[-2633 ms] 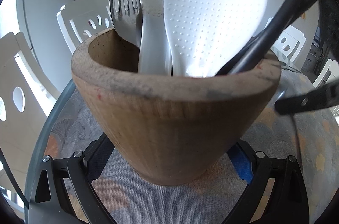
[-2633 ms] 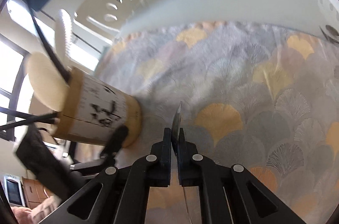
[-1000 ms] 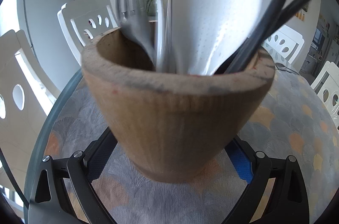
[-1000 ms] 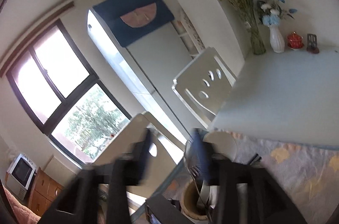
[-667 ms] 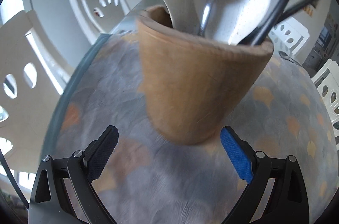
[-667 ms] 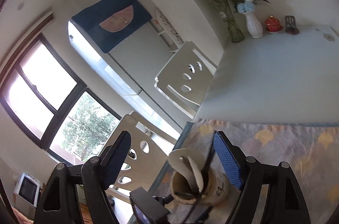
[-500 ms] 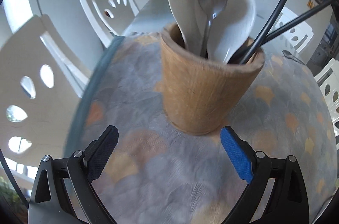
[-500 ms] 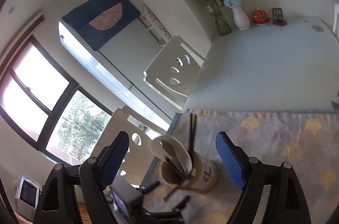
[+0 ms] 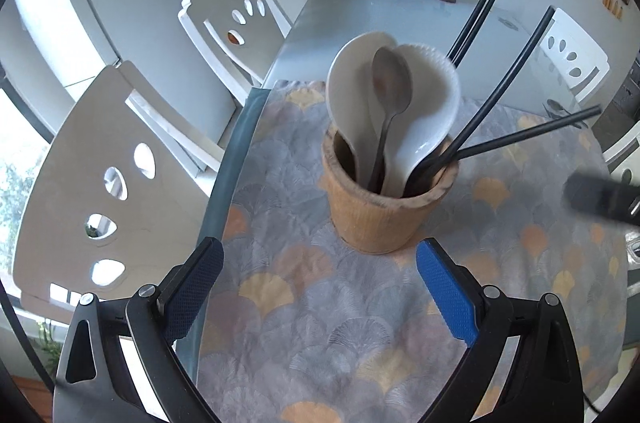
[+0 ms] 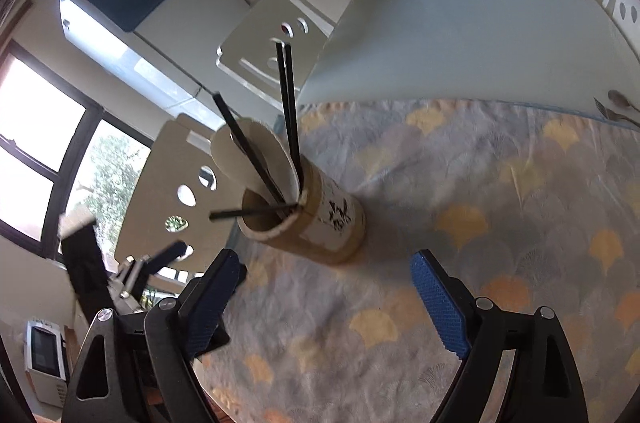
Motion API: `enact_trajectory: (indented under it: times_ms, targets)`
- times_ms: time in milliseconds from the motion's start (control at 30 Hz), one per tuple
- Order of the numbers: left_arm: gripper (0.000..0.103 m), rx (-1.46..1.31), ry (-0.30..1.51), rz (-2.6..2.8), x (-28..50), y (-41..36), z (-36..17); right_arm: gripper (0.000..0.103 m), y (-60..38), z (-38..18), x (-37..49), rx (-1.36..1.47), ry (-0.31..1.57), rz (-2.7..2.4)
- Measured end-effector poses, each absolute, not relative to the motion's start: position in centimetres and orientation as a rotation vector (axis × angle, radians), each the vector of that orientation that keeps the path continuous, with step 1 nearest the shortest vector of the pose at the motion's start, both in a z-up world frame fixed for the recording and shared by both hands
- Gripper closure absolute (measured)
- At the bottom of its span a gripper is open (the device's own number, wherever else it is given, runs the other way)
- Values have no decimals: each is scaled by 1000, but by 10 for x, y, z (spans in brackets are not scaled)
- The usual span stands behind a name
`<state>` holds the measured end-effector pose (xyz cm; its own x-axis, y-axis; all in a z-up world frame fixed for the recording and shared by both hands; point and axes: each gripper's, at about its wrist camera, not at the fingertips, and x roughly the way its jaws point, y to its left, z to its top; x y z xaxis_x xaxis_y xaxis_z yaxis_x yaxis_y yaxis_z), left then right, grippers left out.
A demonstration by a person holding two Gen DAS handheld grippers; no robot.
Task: Organize utensils
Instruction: 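Lower the pot onto the table with the left tool and release it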
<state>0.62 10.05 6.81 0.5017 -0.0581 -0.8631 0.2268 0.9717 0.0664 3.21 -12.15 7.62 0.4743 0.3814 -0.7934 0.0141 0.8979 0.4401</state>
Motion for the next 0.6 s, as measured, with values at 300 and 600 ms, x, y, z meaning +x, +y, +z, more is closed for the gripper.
enact_trajectory:
  times_ms: [300,600]
  targets:
    - [6,229,1045,-154,5,85,76,16,-123,55,29,457,1176,180]
    - [6,231,1071,-135,7,83,76,16,-120,44,25,474,1227,164]
